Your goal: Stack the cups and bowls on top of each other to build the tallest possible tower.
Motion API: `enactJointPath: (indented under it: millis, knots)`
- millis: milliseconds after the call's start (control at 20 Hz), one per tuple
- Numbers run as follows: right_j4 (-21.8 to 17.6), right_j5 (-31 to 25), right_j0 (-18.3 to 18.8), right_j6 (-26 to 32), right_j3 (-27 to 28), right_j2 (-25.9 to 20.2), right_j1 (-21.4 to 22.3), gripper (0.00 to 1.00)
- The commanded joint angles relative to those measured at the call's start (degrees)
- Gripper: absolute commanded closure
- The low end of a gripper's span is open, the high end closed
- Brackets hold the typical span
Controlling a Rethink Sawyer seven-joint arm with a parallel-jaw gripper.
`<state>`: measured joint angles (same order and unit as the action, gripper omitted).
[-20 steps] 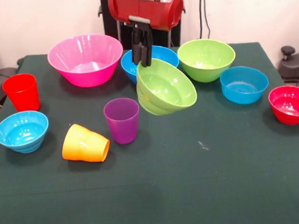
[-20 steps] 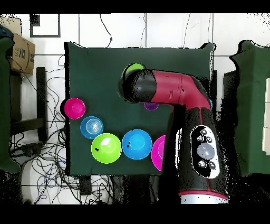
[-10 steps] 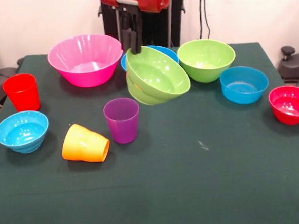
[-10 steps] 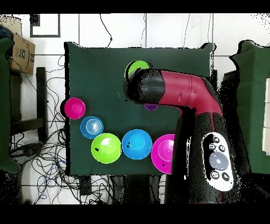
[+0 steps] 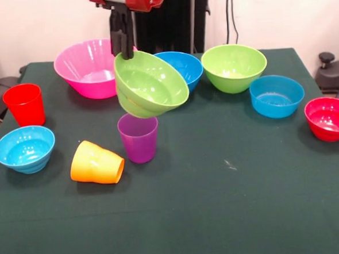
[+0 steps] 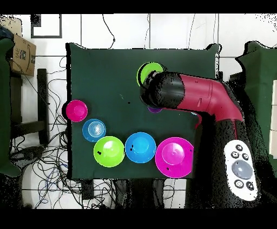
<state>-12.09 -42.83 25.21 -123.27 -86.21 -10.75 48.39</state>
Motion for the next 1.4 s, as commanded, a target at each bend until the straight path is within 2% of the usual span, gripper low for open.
enactJointPath:
  millis: [50, 300, 750, 1400]
  knots:
    - [-5.8, -3.8, 1.5, 17.4, -6.7, -6.2, -0.7, 1.00]
    - [-7.0, -3.2, 2.3, 16.4, -7.3, -7.5, -1.0, 1.00]
    - [-8.0, -2.3, 1.6, 12.6, -8.8, -8.4, -0.6, 1.00]
    - [-10.2, -0.1, 1.8, 10.6, -8.7, -9.1, -2.4, 1.00]
